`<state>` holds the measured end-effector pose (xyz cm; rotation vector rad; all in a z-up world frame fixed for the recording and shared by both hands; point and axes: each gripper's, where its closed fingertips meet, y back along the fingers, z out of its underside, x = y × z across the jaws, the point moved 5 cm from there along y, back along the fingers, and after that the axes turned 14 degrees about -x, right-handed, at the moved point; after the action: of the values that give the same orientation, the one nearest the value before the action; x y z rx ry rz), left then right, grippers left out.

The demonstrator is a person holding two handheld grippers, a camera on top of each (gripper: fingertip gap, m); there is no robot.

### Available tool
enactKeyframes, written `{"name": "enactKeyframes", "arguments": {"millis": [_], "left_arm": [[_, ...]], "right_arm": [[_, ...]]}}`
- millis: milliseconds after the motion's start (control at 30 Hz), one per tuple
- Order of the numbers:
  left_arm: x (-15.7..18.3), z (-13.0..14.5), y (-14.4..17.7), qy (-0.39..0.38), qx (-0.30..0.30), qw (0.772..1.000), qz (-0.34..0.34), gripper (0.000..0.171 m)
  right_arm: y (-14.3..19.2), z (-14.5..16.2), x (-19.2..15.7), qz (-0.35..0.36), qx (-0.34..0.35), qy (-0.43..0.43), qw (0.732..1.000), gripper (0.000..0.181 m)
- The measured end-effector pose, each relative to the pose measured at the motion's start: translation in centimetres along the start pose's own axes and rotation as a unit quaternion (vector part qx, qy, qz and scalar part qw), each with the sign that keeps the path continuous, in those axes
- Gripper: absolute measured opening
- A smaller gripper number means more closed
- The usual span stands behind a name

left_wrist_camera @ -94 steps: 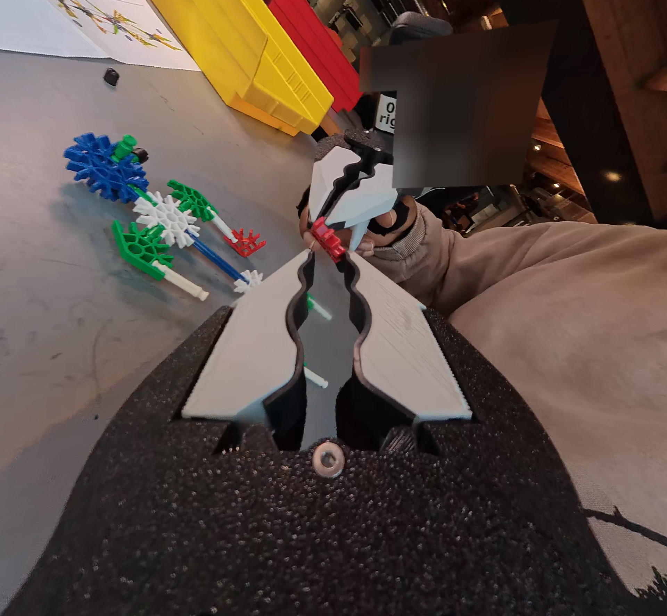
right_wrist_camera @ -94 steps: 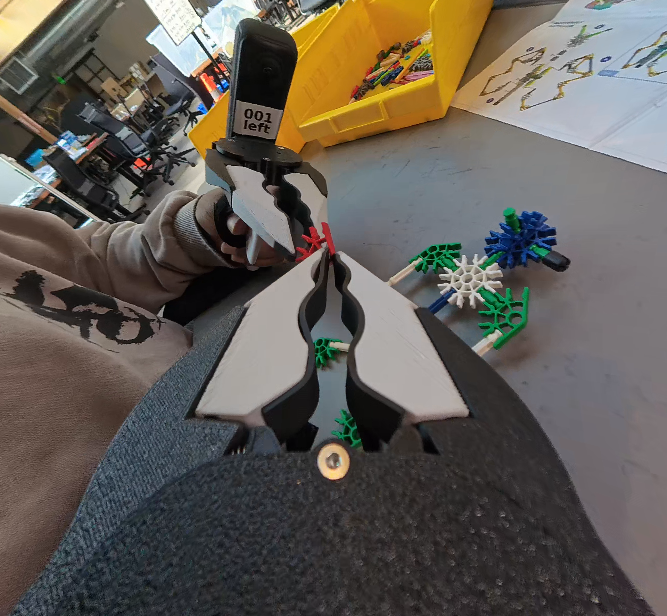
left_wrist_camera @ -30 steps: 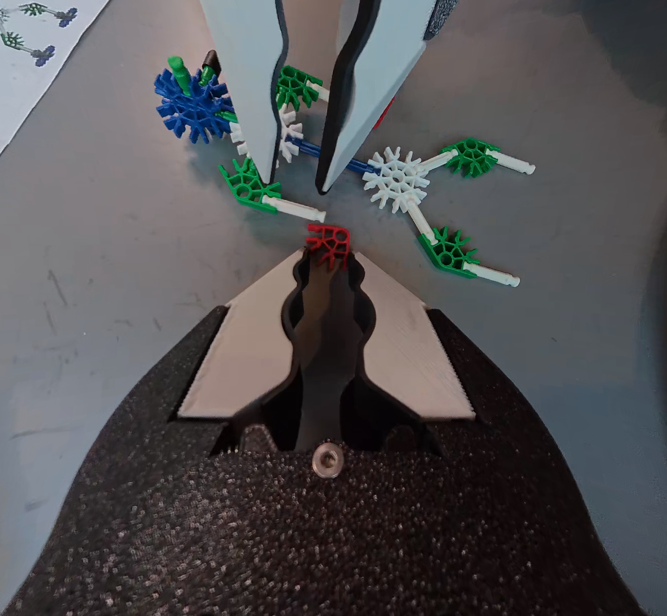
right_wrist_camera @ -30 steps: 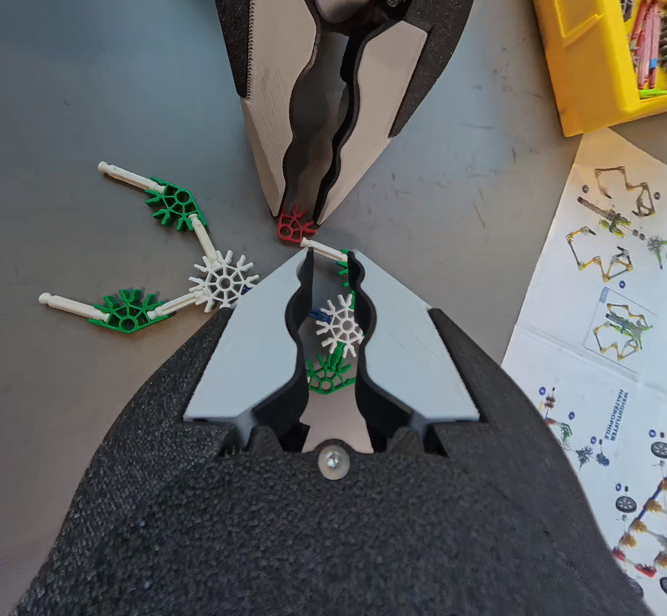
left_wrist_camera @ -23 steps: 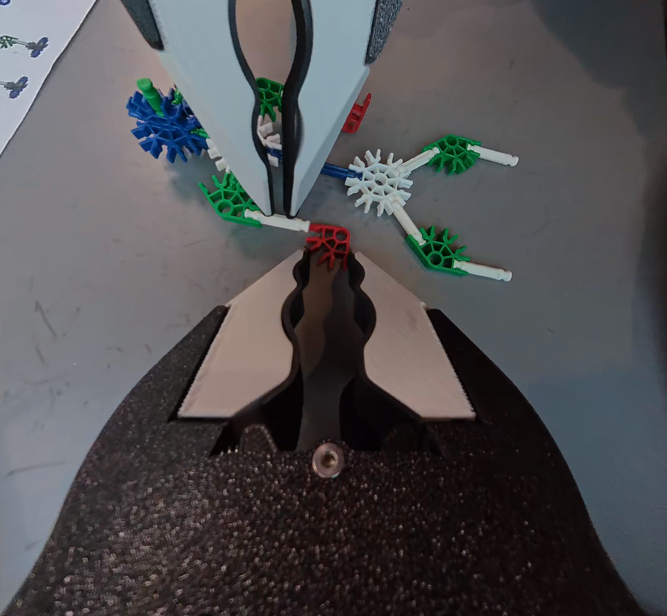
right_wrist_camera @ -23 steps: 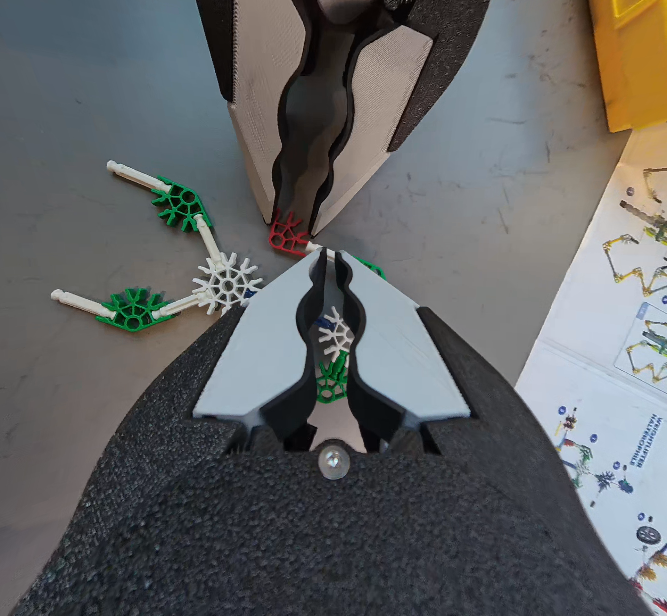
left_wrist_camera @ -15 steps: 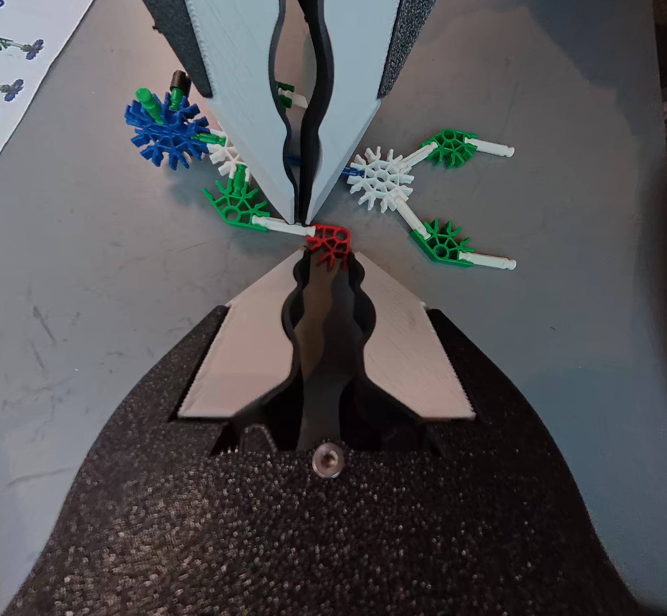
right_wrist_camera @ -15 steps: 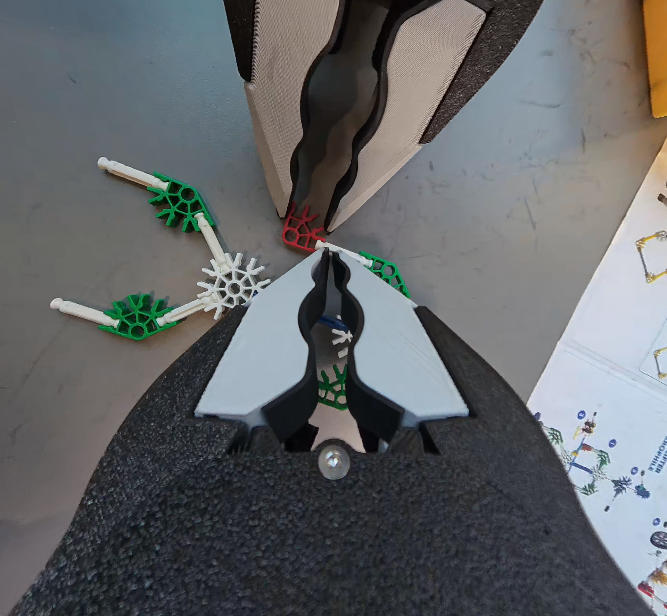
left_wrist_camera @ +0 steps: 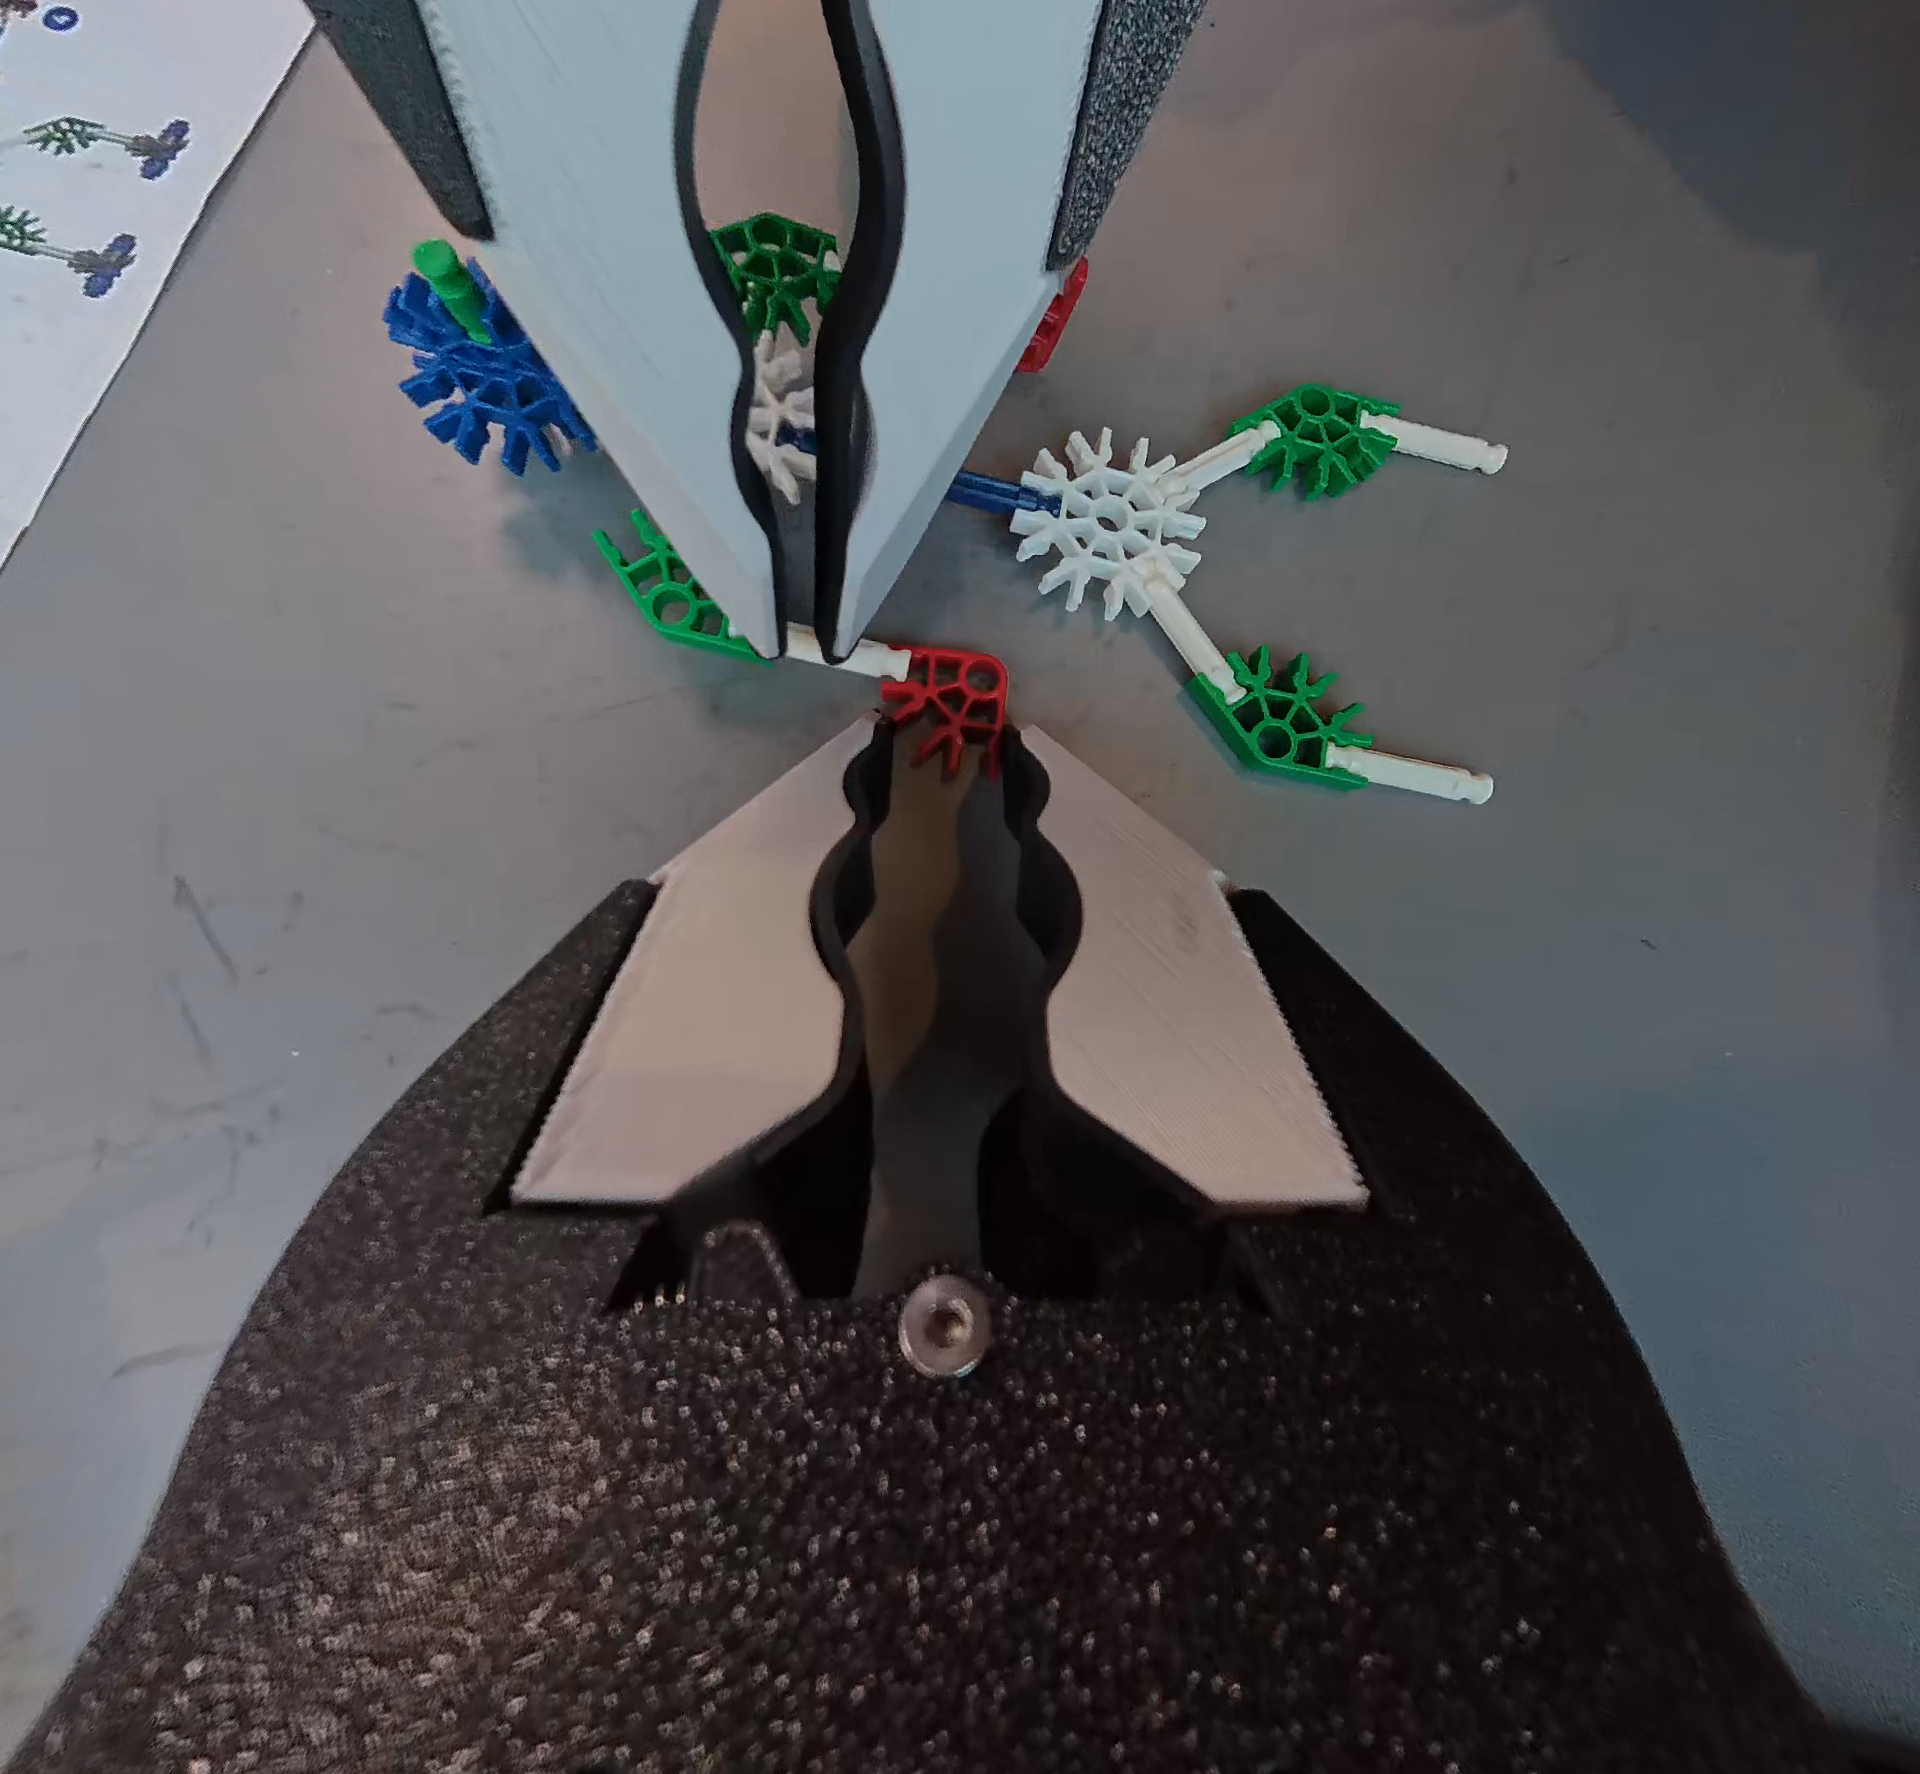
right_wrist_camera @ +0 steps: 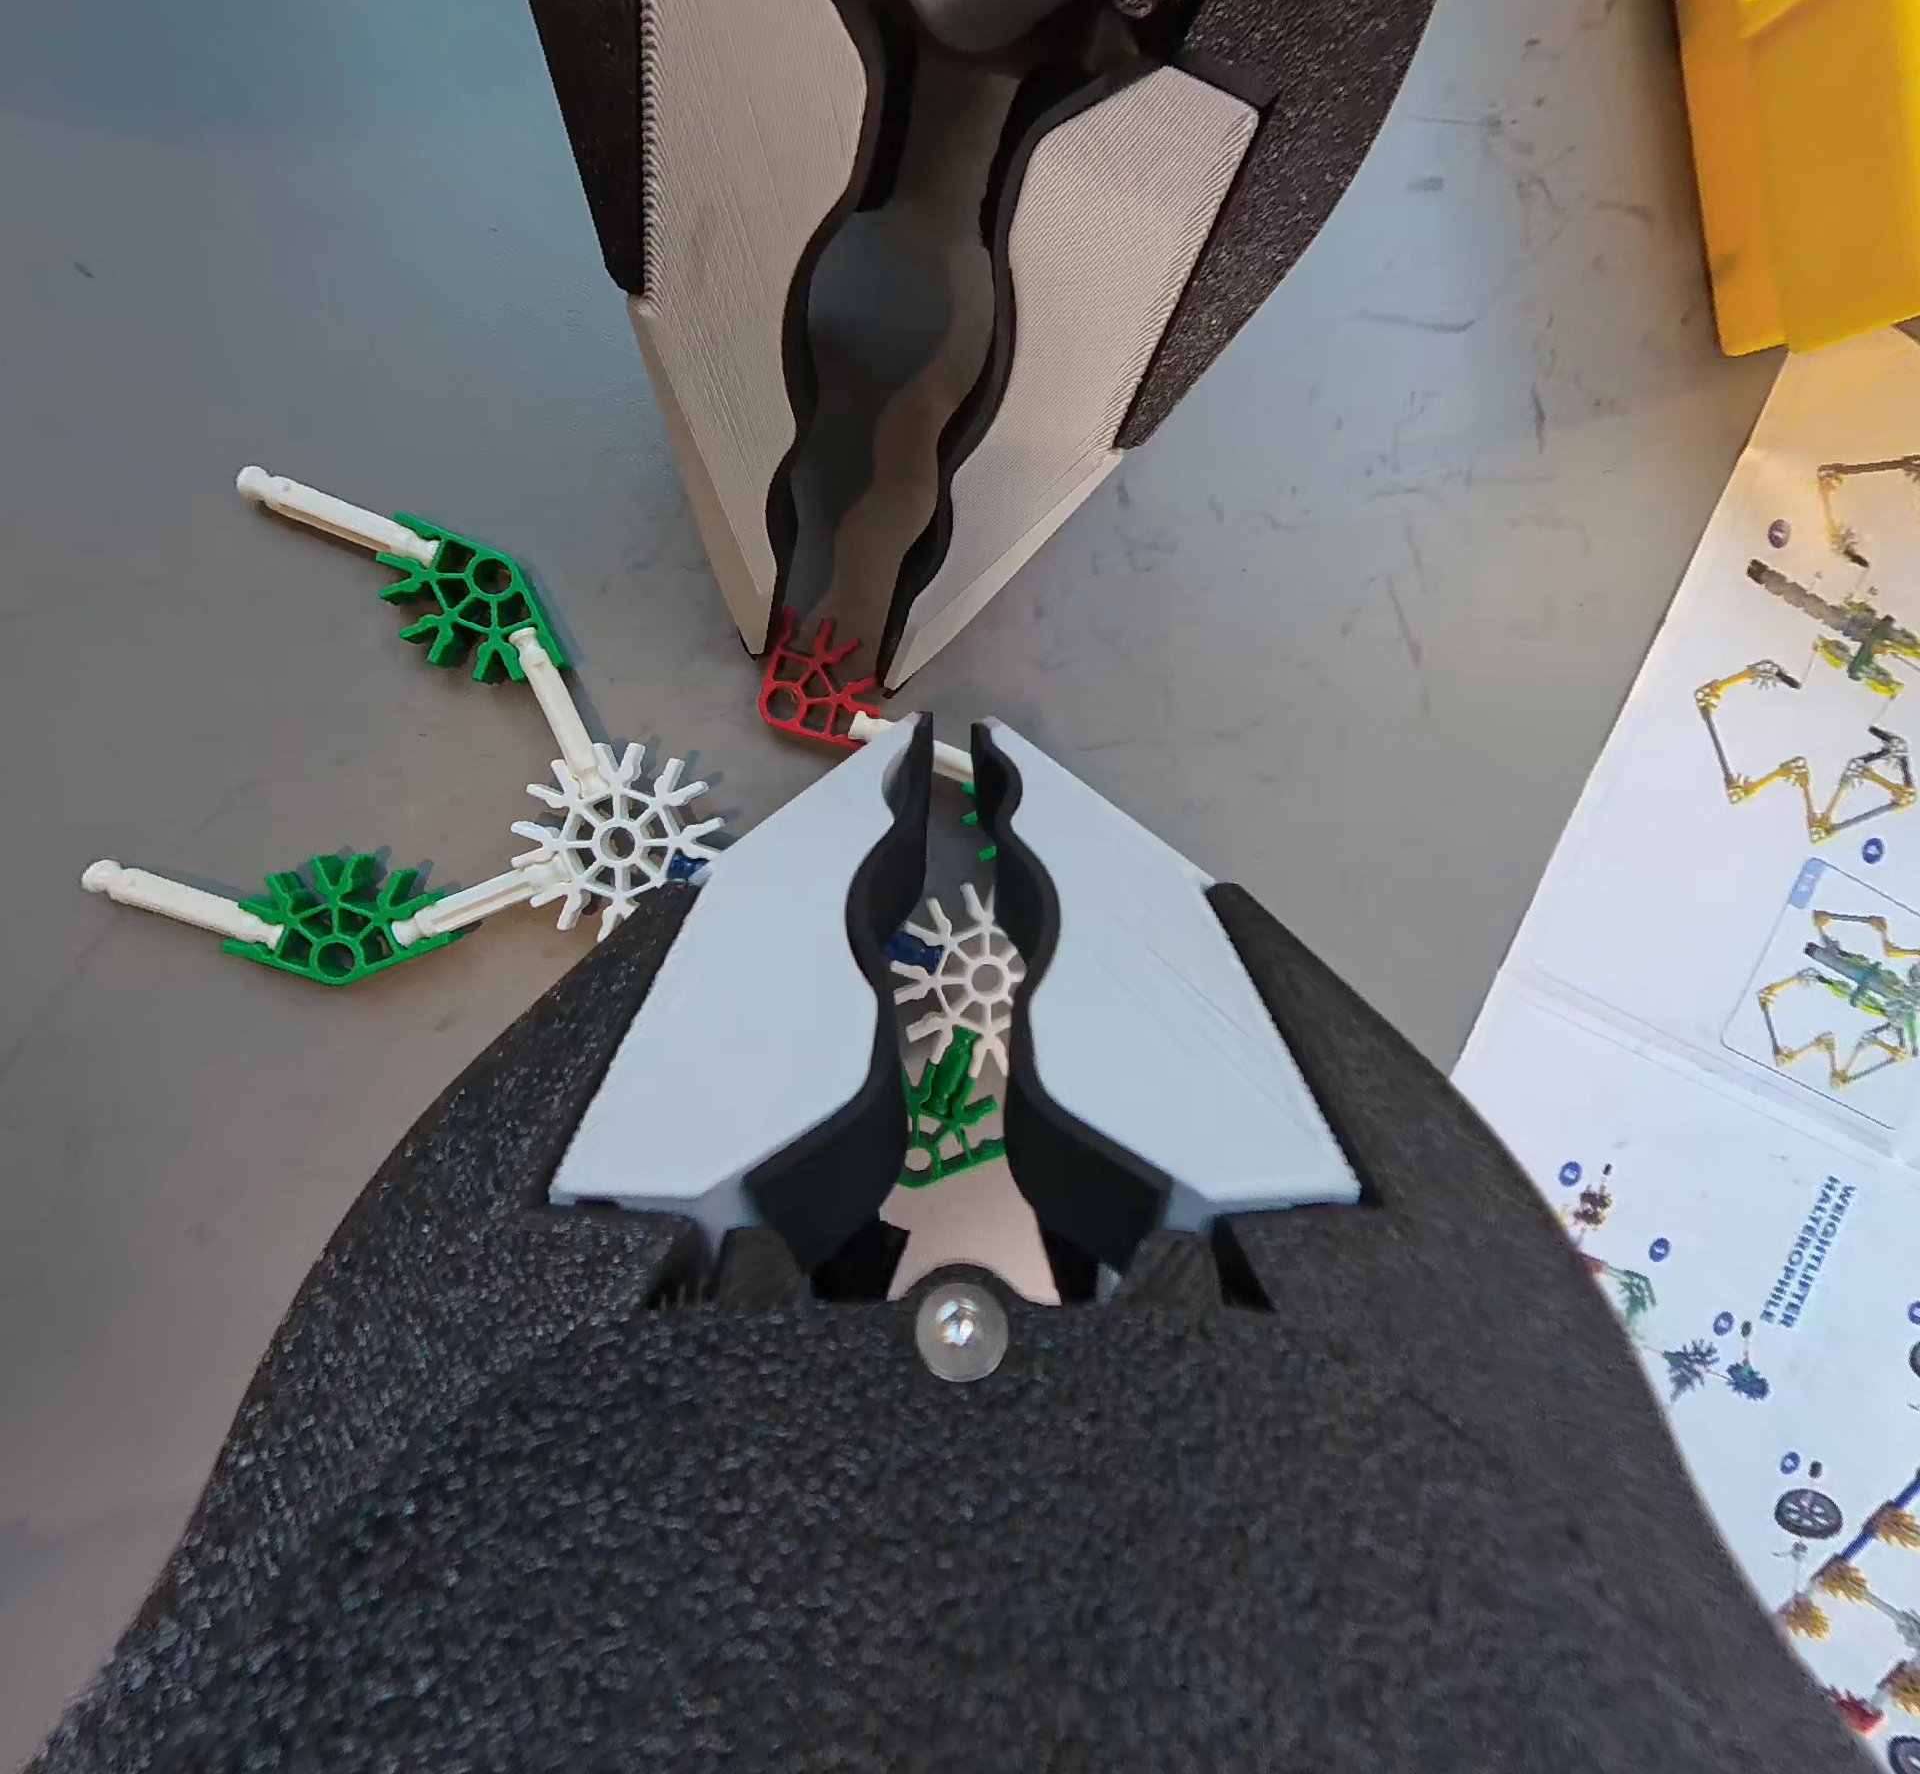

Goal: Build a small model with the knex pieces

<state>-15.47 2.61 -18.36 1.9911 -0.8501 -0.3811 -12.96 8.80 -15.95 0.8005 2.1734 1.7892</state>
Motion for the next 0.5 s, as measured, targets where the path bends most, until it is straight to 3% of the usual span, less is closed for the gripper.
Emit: {"name": "enactKeyframes", "arguments": {"millis": [200, 300, 500], "left_arm": [[-0.1, 0.1, 0.0, -0.002, 0.004, 1.000, 0.011, 0.019], [-0.1, 0.2, 0.1, -0.005, 0.007, 1.000, 0.017, 0.020], [-0.2, 0.2, 0.1, -0.006, 0.010, 1.000, 0.019, 0.020]], "right_arm": [[0.5, 0.0, -0.9, -0.058, -0.033, 0.063, 0.996, 0.040], [0.1, -0.1, -0.5, -0.023, -0.080, 0.117, 0.990, 0.038], [-0.8, -0.4, 0.2, -0.030, -0.102, 0.149, 0.983, 0.019]]}}
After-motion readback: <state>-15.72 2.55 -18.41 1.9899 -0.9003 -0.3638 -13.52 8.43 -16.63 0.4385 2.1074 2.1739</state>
